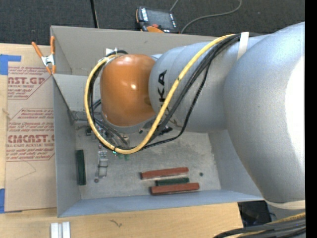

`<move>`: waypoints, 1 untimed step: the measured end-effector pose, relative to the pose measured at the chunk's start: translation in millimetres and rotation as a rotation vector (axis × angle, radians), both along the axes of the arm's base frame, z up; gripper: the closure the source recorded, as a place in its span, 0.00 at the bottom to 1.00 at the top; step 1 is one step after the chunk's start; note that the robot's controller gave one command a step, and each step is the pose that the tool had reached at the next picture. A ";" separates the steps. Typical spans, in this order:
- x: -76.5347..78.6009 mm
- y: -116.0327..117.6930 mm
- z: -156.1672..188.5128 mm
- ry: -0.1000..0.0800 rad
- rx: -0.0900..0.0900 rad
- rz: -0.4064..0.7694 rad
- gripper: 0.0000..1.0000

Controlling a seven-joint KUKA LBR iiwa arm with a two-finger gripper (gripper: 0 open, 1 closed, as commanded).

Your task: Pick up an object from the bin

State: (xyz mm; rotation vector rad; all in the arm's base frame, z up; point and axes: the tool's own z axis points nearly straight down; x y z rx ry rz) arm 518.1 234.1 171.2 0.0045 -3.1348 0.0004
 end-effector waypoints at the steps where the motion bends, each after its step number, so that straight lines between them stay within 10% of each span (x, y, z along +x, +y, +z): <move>1: 0.7 -68.8 0.3 -0.006 -0.001 0.037 0.00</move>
Offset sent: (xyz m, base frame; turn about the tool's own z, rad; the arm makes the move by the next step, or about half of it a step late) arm 0.0004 -0.0654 0.0010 -0.0415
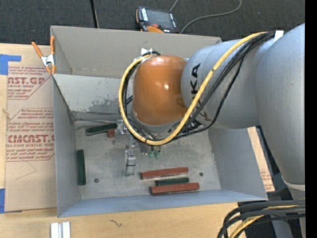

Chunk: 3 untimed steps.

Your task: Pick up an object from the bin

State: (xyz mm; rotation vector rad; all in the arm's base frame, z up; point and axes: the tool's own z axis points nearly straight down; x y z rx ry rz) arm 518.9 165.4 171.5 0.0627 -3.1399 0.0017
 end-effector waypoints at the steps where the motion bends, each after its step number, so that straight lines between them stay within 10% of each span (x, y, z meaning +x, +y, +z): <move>1: -9.4 -61.1 -57.6 0.004 0.000 0.099 0.00; 2: -21.4 -154.5 -103.1 0.002 0.000 0.245 0.00; 3: -19.7 -151.1 -98.8 0.001 0.002 0.248 1.00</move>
Offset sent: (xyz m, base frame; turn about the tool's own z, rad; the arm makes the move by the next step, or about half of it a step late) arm -0.0082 -0.0587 -0.0545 -0.1017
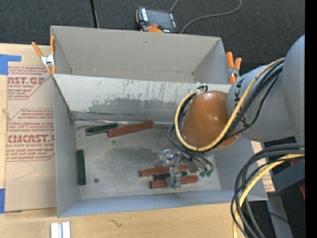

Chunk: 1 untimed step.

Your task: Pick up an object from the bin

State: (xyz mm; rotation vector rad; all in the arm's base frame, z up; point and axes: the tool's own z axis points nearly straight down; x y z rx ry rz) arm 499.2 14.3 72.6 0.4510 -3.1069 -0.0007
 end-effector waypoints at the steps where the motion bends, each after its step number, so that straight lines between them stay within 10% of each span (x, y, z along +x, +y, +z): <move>1: 13.4 26.4 134.4 -0.011 0.001 0.048 1.00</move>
Offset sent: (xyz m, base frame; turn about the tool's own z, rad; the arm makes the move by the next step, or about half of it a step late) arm 0.0119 0.0251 0.1301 -0.0468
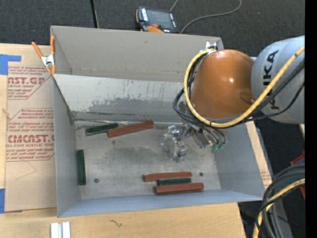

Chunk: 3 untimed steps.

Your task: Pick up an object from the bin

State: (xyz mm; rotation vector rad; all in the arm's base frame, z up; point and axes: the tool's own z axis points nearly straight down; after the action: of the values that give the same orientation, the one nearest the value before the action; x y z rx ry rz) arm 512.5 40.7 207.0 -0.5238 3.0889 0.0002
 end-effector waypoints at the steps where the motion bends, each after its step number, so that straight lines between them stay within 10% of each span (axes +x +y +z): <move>1: -9.0 -6.3 -50.8 0.011 0.000 -0.252 1.00; 2: -8.3 -6.1 -49.8 0.009 0.001 -0.251 0.00; 3: -25.3 -0.1 -124.8 0.016 0.000 -0.380 0.00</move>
Offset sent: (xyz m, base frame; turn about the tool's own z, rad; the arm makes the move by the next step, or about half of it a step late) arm -0.0083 -0.0068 -0.0492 0.2519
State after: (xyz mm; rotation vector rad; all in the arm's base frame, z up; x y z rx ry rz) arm 487.2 40.6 82.2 0.0702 3.1485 0.0012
